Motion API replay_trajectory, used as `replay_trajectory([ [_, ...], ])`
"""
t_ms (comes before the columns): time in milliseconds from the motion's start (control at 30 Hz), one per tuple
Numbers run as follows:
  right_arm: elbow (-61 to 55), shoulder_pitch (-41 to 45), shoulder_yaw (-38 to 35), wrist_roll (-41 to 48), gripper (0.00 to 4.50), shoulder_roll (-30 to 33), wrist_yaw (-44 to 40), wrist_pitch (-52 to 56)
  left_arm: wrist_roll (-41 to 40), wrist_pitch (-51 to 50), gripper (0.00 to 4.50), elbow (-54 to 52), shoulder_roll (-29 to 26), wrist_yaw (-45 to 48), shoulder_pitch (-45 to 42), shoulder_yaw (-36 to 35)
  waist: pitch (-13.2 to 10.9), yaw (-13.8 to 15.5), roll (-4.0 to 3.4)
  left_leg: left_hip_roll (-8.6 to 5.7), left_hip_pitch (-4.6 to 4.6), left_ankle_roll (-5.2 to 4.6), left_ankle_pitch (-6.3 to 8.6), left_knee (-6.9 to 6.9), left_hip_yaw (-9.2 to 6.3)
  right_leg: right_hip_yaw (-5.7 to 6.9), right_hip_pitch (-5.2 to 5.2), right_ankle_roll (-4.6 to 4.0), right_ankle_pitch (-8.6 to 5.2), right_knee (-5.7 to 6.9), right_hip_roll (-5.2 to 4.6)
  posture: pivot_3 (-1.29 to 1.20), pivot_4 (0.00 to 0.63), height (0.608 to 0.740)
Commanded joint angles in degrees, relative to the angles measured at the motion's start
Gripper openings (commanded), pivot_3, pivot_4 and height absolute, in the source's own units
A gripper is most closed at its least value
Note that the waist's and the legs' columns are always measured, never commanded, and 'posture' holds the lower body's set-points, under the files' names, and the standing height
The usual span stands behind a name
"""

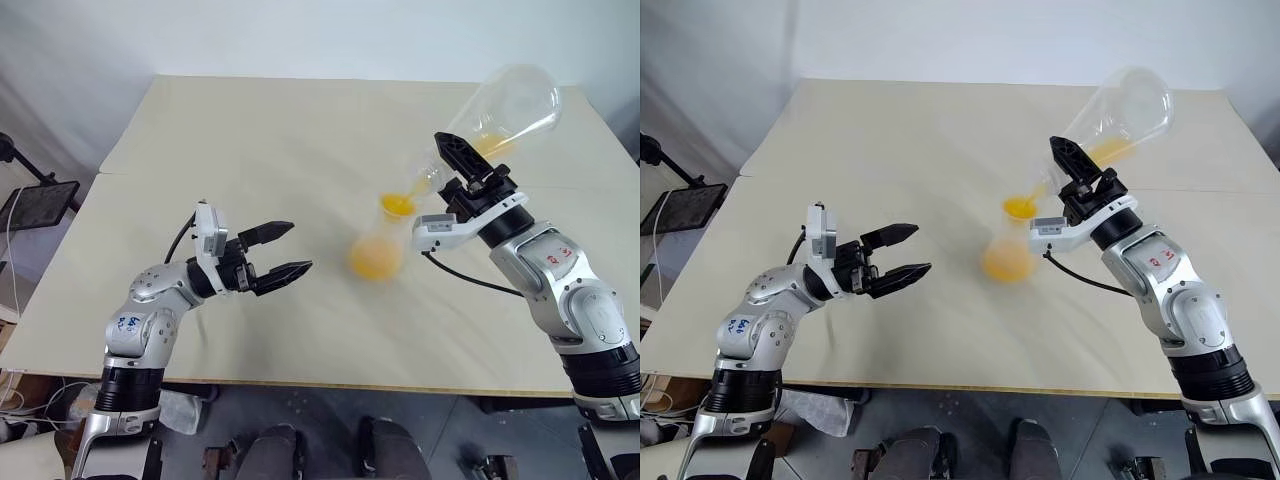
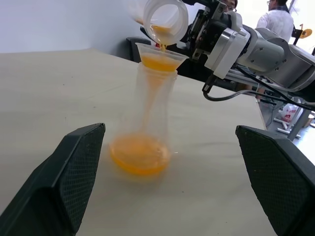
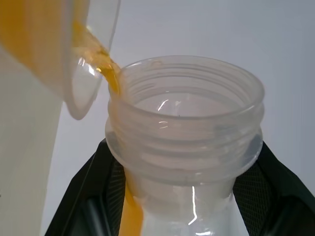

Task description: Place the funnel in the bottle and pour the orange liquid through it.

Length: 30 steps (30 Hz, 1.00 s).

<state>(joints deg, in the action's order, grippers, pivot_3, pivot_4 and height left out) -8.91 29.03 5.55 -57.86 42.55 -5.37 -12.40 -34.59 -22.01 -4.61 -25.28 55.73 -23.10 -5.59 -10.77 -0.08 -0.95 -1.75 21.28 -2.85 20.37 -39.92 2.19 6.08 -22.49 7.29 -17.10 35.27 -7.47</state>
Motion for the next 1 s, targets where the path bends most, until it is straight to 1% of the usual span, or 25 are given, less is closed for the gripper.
replay_trajectory([
  [33, -1.52, 1.68, -1.21, -0.45, 2.52, 1.25, 1.61, -0.06, -0.57, 1.02, 4.5, -2.62, 0.18, -0.14, -0.26, -0.06, 0.0, 0.0, 0.0, 0.0, 0.0, 0.0, 0.0, 0.0, 0.0, -0.01, 0.0, 0.0, 0.0, 0.0, 0.0, 0.0, 0.15, 0.74],
  [300, -1.16, 1.15, -0.63, -0.75, 2.52, 1.69, 2.99, -1.93, -0.51, 0.96, 4.5, -2.68, 0.21, -0.36, -0.43, -0.02, 0.0, 0.0, 0.0, 0.0, 0.0, 0.0, 0.0, 0.0, 0.0, 0.0, 0.0, 0.0, 0.0, -0.01, 0.0, 0.0, 0.15, 0.74],
  [1000, -0.38, 1.0, -0.73, -2.61, 2.52, 2.58, 7.15, -2.46, -0.49, 1.33, 4.5, -2.27, 0.37, -0.29, -0.83, -0.13, 0.0, 0.0, 0.0, 0.0, 0.0, 0.01, 0.0, 0.01, 0.0, -0.02, 0.01, 0.0, 0.0, -0.05, 0.01, 0.0, 0.15, 0.74],
])
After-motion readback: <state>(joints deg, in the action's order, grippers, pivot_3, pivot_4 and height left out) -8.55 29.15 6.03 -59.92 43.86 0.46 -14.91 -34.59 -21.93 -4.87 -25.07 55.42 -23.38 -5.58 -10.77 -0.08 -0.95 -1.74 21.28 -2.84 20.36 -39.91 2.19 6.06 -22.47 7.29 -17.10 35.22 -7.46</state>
